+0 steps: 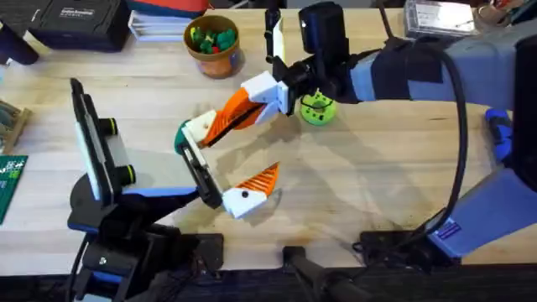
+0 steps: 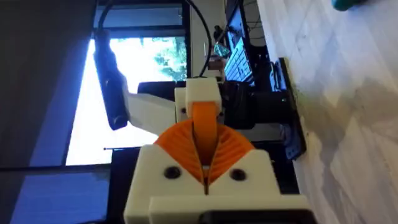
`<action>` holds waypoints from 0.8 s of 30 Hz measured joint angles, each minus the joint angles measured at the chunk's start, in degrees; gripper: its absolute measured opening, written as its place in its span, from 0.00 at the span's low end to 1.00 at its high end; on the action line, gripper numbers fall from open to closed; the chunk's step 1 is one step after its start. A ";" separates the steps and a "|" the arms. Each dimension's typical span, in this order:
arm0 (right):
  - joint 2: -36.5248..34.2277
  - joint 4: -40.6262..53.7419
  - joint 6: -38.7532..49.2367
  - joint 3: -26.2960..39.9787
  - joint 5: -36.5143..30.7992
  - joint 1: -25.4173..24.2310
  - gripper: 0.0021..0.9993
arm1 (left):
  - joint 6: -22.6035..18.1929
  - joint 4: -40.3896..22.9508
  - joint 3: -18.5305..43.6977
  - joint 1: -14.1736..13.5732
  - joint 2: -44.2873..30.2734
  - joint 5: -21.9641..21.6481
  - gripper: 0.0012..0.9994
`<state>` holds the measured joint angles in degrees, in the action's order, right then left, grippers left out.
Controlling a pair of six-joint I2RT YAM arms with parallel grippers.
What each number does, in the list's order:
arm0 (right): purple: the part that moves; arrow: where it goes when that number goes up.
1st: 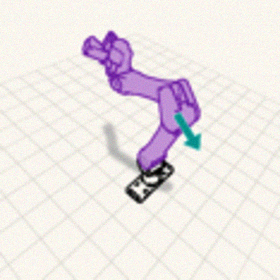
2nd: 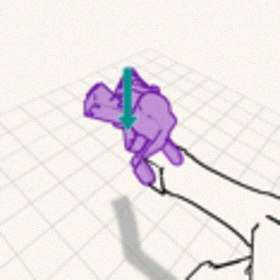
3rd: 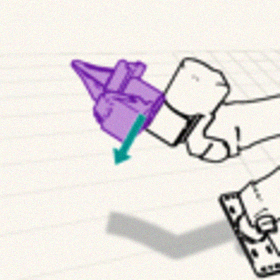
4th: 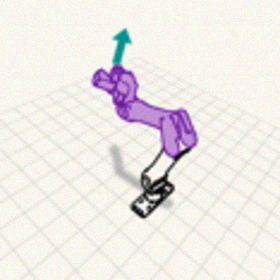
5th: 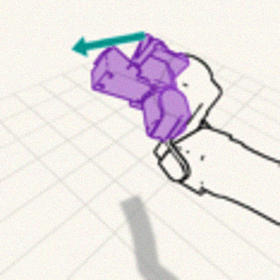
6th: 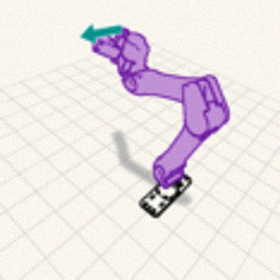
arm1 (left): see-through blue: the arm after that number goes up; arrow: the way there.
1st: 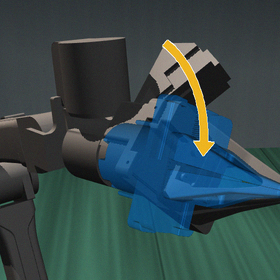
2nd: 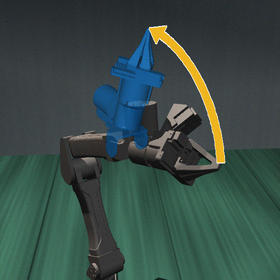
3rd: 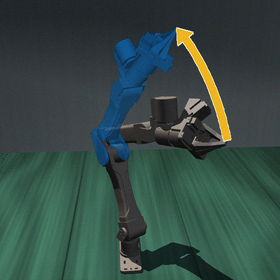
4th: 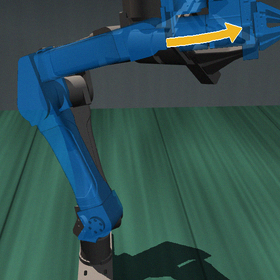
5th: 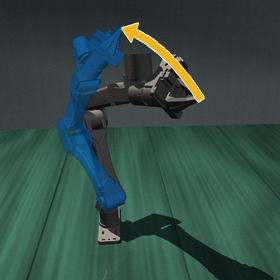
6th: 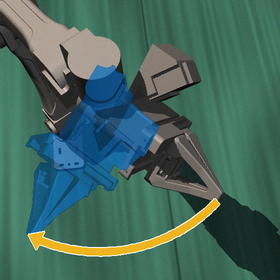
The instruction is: Pick up the gripper from the table and insert it into the empty holder that is missing its gripper. Then pick up a screw, insert it into the mounting hole, and use the screwdriver to tighten it. Finally, clean up the table by picking up the vegetable and placing it into the bucket.
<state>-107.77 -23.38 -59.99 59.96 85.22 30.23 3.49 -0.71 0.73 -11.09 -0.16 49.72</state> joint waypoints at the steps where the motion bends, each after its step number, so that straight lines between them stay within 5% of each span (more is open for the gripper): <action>1: 0.00 -0.04 0.00 0.00 -0.40 0.05 0.01 | 0.02 -0.14 0.00 0.00 0.00 -0.12 0.99; 24: 0.04 -1.97 -2.64 0.42 -15.40 3.42 0.01 | 1.88 -2.04 -0.50 0.44 -0.27 -10.70 0.99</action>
<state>-107.72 -25.35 -62.63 60.38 69.82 33.66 5.37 -2.74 0.23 -10.66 -0.43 39.02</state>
